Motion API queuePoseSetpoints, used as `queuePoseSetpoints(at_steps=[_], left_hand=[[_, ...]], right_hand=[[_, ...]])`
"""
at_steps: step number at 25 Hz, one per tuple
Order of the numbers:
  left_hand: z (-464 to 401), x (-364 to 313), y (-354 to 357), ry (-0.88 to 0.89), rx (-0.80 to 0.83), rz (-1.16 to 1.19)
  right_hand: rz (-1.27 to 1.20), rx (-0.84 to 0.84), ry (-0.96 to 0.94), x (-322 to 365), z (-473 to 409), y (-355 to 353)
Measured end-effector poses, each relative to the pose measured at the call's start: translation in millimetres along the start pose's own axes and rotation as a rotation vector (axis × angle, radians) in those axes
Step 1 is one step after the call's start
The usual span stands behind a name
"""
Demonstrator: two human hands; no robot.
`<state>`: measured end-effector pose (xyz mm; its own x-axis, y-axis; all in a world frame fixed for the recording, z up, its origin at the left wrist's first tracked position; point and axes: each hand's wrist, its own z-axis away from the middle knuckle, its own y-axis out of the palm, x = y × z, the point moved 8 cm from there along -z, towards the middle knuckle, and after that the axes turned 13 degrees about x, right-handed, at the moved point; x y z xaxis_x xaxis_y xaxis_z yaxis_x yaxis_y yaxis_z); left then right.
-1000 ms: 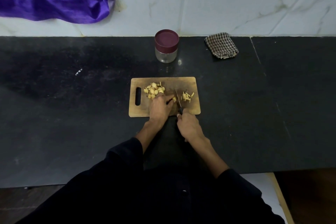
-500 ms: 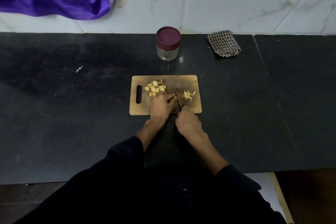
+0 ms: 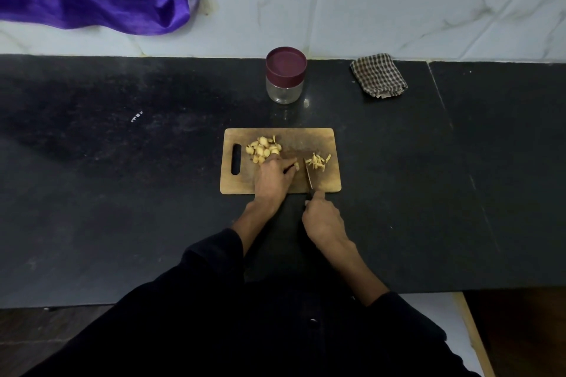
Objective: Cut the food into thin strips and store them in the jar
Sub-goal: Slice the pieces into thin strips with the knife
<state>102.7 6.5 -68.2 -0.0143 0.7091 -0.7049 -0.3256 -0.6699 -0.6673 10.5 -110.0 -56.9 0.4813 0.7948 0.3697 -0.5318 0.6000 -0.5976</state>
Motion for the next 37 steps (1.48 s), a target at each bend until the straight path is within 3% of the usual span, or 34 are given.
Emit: queuePoseSetpoints(at_steps=[17,37], left_hand=[[-2.8,2.2,1.9,0.007,-0.001,0.034],[-1.3,2.2,0.5,-0.002,-0.019,0.037]], right_hand=[[-0.019,0.023,-0.087,12.6,-6.4,-5.1],[0.029,-0.015,-0.028,0.2,-6.1,-6.2]])
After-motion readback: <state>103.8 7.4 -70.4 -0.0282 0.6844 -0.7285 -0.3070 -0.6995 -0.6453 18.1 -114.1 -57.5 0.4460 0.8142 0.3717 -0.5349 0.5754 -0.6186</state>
